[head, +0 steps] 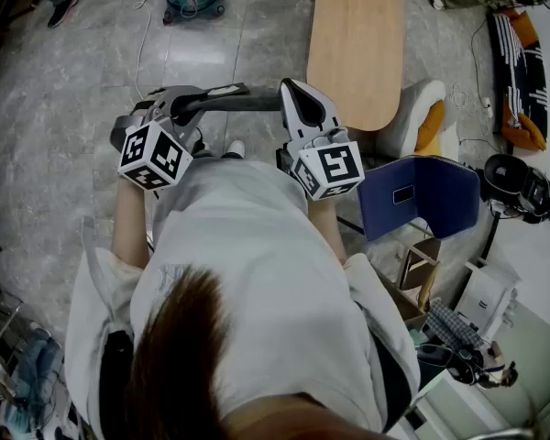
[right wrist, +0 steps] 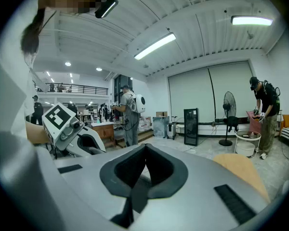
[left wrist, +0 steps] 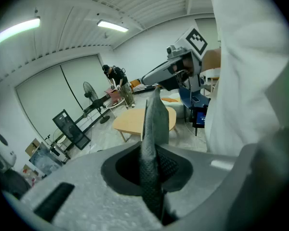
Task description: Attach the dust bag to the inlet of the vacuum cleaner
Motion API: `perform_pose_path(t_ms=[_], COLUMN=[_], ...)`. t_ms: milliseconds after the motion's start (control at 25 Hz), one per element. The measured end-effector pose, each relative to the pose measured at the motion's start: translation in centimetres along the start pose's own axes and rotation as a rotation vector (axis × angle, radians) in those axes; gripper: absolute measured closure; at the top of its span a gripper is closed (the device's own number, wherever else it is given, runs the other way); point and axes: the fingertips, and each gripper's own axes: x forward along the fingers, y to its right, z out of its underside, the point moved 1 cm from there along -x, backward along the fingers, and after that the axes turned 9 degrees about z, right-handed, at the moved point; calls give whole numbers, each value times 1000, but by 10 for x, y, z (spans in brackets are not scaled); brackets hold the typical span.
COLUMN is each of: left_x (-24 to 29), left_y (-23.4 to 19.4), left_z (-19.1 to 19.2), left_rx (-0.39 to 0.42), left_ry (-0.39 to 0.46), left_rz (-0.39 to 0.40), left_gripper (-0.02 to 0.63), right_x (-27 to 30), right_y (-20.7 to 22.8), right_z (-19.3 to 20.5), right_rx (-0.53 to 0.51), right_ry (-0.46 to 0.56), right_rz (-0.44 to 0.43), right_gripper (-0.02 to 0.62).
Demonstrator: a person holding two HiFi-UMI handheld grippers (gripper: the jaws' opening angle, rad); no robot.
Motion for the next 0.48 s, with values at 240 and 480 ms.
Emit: perform_pose_path(t_ms=[240, 480], left_x=[3, 6], left_y=[8, 5], left_z=[-9, -8], left_rx=[-11, -20], left_ry=[3, -6], left_rz=[-15, -24], left_gripper=[568, 568], right_x=[-8, -6], right_y=[5, 9], right_z=[2, 2], right_rx=[-4, -10], right_ry=[3, 5], right_rz=[-17, -29], right_gripper=[594, 595])
